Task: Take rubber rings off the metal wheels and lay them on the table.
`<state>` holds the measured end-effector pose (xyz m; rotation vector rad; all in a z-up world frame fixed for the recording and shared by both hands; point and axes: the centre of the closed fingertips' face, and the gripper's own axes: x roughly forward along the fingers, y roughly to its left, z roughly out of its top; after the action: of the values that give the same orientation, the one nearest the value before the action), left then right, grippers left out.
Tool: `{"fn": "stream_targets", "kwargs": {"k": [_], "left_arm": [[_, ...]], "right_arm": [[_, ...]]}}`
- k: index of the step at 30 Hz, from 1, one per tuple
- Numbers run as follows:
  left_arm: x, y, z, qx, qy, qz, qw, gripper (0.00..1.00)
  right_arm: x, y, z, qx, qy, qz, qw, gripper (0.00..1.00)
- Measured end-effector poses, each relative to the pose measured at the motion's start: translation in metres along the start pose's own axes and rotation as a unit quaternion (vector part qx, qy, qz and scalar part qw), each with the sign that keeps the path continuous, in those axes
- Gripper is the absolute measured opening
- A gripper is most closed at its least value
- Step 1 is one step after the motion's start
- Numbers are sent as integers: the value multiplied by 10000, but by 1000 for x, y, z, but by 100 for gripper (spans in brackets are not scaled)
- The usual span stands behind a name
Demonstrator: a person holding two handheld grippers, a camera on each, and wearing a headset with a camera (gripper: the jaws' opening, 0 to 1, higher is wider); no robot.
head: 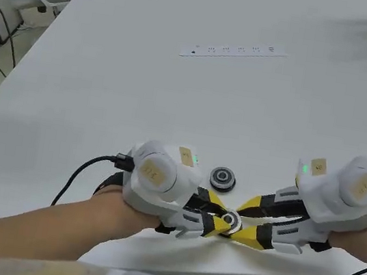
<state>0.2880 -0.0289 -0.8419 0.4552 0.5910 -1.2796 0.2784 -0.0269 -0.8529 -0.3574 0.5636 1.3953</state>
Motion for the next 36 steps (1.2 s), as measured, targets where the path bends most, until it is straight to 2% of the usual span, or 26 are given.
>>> {"fn": "stream_targets", "kwargs": {"k": [8,13,21,24,29,30,31,32,33,36], "left_arm": [[0,0,0,-4,-9,9,10000,14],[0,0,0,3,-14,15,10000,14],[0,0,0,3,-18,23,10000,14],[0,0,0,8,-20,25,10000,14],[0,0,0,5,-18,31,10000,13],[0,0,0,4,-19,33,10000,13],[0,0,0,0,-22,32,10000,13],[0,0,0,2,-21,40,10000,13],[0,0,0,9,-20,42,10000,13],[0,0,0,24,-18,49,10000,13]], "right_arm": [[-2,-1,-3,-68,32,-29,10000,16],[-4,-2,-7,-170,126,-72,9998,7],[-4,-1,-7,-47,131,-50,9999,7],[-4,-1,-8,62,128,-37,9999,6],[-4,-2,-9,546,69,6,9985,4],[-4,-7,-11,683,95,-130,9975,1],[-5,-12,-15,673,197,-253,9972,0],[-4,-5,-11,998,42,-25,9950,0],[-5,-6,-11,1104,4,-1,9939,0],[-4,-6,-10,1105,6,-34,9939,1]]}}
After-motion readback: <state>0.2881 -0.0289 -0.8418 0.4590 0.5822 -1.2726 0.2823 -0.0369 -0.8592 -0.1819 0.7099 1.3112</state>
